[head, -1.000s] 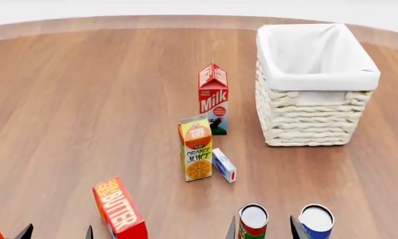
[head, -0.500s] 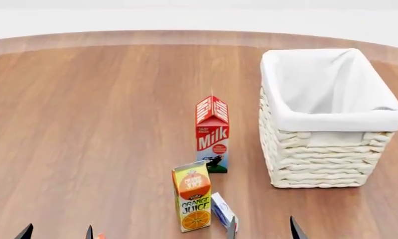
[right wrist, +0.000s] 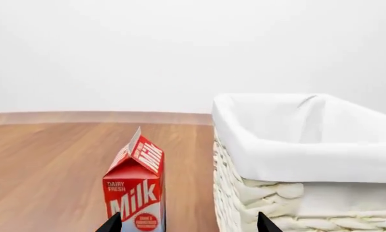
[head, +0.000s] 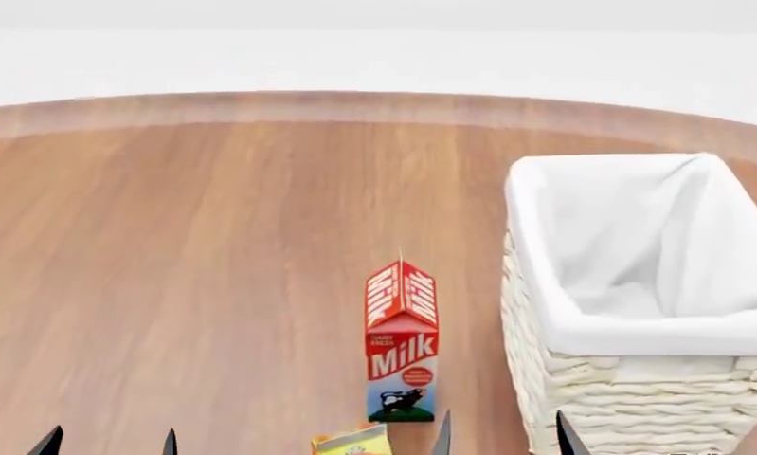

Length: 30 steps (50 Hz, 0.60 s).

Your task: Pick up the orange juice, and put it in the basket.

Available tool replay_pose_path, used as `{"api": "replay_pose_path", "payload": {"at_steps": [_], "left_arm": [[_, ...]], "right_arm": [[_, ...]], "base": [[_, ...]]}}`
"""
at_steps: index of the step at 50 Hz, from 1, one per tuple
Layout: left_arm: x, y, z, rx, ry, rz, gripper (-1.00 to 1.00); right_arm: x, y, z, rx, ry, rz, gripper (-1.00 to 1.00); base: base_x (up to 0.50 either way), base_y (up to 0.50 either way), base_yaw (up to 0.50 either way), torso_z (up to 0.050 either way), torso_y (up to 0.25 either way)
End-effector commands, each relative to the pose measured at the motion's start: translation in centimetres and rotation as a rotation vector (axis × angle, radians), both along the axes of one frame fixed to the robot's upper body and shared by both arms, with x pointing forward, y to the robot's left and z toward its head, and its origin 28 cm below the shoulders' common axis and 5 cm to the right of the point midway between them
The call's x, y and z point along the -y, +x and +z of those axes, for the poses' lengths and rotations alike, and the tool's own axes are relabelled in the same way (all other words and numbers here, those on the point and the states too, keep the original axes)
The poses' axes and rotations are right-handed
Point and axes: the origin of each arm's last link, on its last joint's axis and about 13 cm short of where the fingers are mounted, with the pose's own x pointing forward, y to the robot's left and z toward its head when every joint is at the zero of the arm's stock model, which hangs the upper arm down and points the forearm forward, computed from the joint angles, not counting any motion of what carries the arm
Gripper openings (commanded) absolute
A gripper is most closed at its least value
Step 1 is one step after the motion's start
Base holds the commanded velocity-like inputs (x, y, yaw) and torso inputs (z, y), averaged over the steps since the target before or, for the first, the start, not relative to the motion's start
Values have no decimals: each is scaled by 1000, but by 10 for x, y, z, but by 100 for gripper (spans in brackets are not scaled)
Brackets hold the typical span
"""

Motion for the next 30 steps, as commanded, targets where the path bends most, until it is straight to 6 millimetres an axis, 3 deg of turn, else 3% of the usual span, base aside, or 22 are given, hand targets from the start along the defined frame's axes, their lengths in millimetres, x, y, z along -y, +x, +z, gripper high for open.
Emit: {"api": "replay_pose_path", "payload": {"at_steps": [1, 8, 14, 30], "left_arm": [[0, 0, 0, 0, 0, 0, 100], [0, 0, 0, 0, 0, 0, 100], [0, 0, 0, 0, 0, 0, 100], [0, 0, 0, 0, 0, 0, 100]], "right_arm": [[0, 0, -1, -2, 9, 0, 100], [0, 0, 0, 20, 6, 1, 100], [-1, -1, 2, 15, 5, 15, 100], [-7, -40, 11, 25, 8, 87, 100]], "base": [[406, 0, 0, 0, 0], [402, 0, 0, 0, 0], [0, 0, 0, 0, 2], [0, 0, 0, 0, 0]]}}
